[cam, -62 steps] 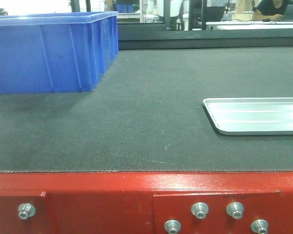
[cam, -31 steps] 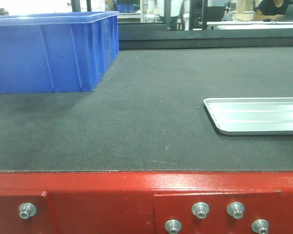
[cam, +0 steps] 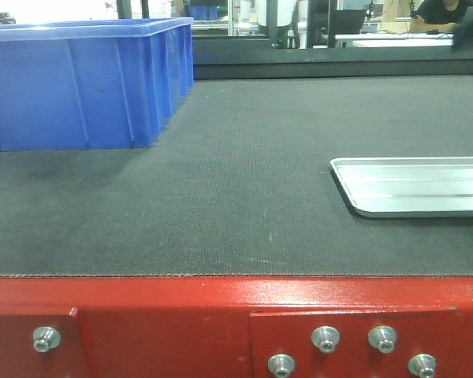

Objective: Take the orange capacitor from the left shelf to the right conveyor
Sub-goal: 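Move the right gripper with the cylinder over the metal tray, then lower the cylinder onto the metal tray and open the right gripper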

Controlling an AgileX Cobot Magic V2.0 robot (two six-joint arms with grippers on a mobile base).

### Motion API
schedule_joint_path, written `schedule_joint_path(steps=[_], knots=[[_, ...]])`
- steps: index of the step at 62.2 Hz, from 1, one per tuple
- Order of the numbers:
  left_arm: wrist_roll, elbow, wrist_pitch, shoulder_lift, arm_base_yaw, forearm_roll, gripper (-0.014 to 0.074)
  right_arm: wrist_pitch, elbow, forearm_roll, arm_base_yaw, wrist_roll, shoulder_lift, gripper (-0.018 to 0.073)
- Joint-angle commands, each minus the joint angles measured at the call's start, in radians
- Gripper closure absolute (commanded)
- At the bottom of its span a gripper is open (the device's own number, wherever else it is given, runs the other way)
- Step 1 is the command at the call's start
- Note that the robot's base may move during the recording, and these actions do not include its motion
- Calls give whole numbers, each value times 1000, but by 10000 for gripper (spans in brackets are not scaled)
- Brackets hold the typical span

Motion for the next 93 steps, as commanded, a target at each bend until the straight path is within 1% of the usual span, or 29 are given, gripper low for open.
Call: schedule_joint_path(steps=[1,8,16,23,32,44,63,65,70,71,78,81,82,86,93], knots=[[-2,-4,-91,-12,-7,-2,723,-230,-7,-3,-5,-7,70,452],[-2,-4,-91,-12,-7,-2,723,-339,-7,-3,-6,-8,192,452],[-2,-4,-91,-12,-7,-2,723,-476,-7,-17,-51,-9,322,452],[-2,-4,-91,-12,-7,-2,723,-550,-7,-21,-87,-9,392,452],[-2,-4,-91,-12,-5,-2,723,-590,-21,-56,-102,-9,459,452],[-2,-4,-91,-12,-5,-2,723,-642,-49,-60,-102,-10,557,452],[-2,-4,-91,-12,-5,-2,723,-649,-56,-63,-102,-10,591,444],[-2,-4,-91,-12,-5,-2,723,-651,-56,-63,-102,-10,591,427],[-2,-4,-91,-12,-5,-2,723,-651,-56,-63,-102,-10,591,314],[-2,-4,-91,-12,-5,-2,723,-651,-56,-63,-102,-10,591,285],[-2,-4,-91,-12,-5,-2,723,-640,-56,-63,-102,-10,590,-1],[-2,-4,-91,-12,-5,-2,723,-634,-56,-63,-102,-10,590,-81],[-2,-4,-91,-12,-5,-2,723,-633,-56,-63,-102,-10,590,-92],[-2,-4,-91,-12,-5,-2,723,-630,-56,-63,-102,-10,590,-63],[-2,-4,-91,-12,-5,-2,723,-609,-53,-63,-102,-9,566,-64]])
